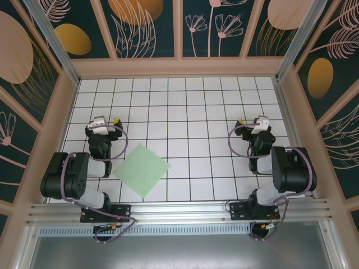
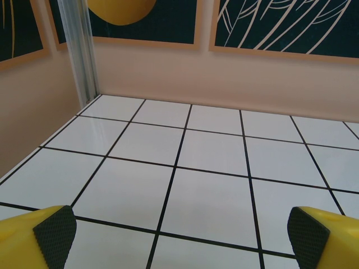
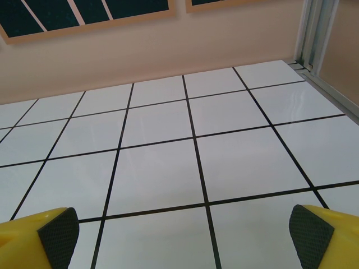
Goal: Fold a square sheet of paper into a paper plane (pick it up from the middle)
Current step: Move the square sheet of paper to the center of the table.
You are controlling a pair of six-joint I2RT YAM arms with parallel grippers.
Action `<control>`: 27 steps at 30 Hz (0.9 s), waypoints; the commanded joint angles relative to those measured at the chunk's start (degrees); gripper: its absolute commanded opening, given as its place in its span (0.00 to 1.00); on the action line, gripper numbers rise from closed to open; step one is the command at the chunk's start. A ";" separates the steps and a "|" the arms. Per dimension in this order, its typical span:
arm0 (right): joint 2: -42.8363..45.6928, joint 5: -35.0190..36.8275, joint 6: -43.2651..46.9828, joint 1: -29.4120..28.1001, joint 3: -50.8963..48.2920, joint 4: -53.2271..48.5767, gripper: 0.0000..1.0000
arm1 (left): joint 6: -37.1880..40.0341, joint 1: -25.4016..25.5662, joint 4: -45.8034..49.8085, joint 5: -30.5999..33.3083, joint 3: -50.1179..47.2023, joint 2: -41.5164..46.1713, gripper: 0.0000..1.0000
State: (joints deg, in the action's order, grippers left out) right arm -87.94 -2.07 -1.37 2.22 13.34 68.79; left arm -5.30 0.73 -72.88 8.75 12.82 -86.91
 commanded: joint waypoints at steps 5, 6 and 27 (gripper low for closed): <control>1.97 0.99 1.36 -0.81 2.21 -2.60 0.99 | 0.84 -0.38 -1.46 -1.02 -0.15 0.44 0.99; 3.72 1.62 2.00 -1.51 3.76 -6.61 0.99 | 0.73 -0.38 -0.95 -0.87 -0.32 1.47 0.99; -7.35 5.71 -6.47 -36.58 48.13 -68.99 0.99 | -20.79 -0.38 58.17 8.12 28.93 17.26 0.99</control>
State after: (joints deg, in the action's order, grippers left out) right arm -92.53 6.00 -9.28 -29.26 57.56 6.59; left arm -21.69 0.69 -25.65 16.60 40.01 -70.50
